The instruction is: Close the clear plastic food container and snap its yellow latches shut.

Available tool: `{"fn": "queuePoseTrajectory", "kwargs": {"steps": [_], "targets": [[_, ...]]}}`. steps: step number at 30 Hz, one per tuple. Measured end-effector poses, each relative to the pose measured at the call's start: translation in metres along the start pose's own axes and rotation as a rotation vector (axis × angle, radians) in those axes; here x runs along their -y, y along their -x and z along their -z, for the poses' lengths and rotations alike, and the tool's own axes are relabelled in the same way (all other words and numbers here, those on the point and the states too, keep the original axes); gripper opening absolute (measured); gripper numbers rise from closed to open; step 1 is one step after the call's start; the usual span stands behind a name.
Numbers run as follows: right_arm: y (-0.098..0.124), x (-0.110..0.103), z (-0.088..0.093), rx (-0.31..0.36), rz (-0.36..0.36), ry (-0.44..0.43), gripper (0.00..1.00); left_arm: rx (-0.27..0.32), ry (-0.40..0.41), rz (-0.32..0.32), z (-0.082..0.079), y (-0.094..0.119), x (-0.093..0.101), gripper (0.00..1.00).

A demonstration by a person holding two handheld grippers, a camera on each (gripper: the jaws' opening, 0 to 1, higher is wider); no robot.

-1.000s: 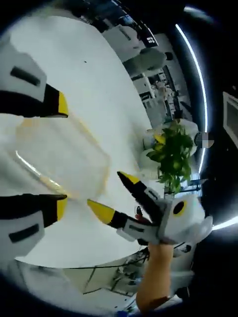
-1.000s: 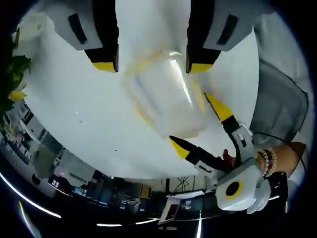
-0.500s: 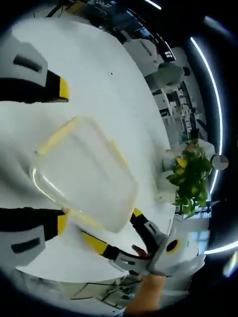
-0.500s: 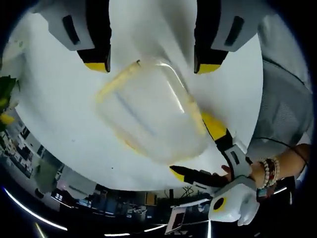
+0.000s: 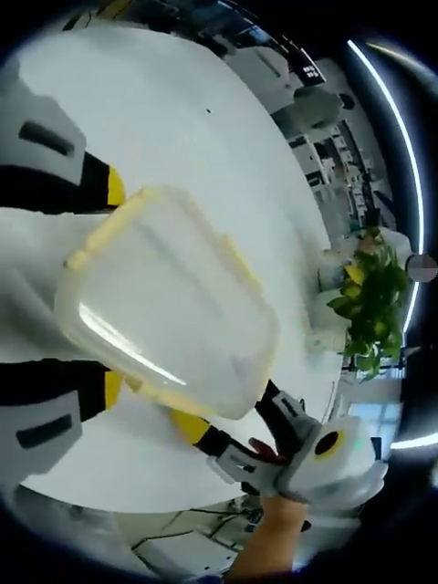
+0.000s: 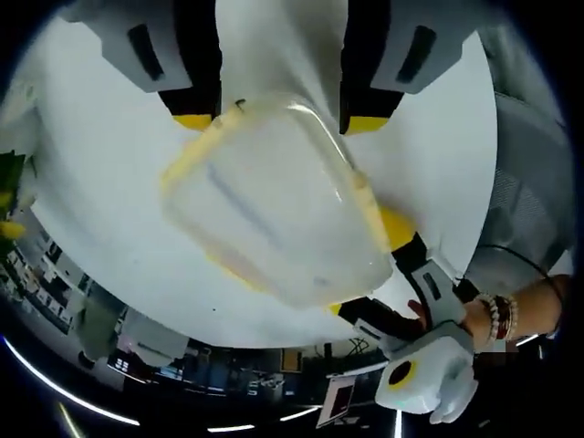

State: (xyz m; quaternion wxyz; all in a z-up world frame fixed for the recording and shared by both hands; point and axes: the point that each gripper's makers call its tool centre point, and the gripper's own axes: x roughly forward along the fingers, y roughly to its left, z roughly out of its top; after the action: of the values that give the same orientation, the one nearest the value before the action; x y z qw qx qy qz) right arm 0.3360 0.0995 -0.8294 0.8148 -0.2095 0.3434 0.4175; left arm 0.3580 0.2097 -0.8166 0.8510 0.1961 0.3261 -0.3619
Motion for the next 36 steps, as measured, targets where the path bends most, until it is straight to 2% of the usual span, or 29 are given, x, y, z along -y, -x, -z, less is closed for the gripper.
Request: {"fn": "queuePoseTrajectory", "kwargs": {"steps": [3, 7, 12, 19, 26, 36], "targets": [[-0.008, -0.005, -0.010, -0.009, 0.007, -0.017, 0.43, -0.009, -0.030, 0.005, 0.009, 0.007, -0.010, 0.55], [-0.025, -0.015, -0.029, 0.008, 0.010, -0.024, 0.44, -0.015, -0.005, -0.019, 0.025, 0.022, -0.032, 0.50], [-0.045, -0.035, -0.058, 0.034, -0.006, -0.011, 0.43, -0.070, 0.003, -0.071, 0.050, 0.043, -0.060, 0.49], [-0.071, -0.053, -0.088, 0.063, -0.015, -0.002, 0.41, -0.076, 0.003, -0.103, 0.073, 0.067, -0.093, 0.46], [-0.089, -0.051, -0.110, 0.076, 0.002, -0.027, 0.40, -0.086, -0.023, -0.115, 0.075, 0.070, -0.124, 0.43], [-0.108, -0.018, -0.129, 0.067, 0.039, -0.048, 0.40, -0.071, -0.052, -0.117, 0.062, 0.054, -0.155, 0.40]]}}
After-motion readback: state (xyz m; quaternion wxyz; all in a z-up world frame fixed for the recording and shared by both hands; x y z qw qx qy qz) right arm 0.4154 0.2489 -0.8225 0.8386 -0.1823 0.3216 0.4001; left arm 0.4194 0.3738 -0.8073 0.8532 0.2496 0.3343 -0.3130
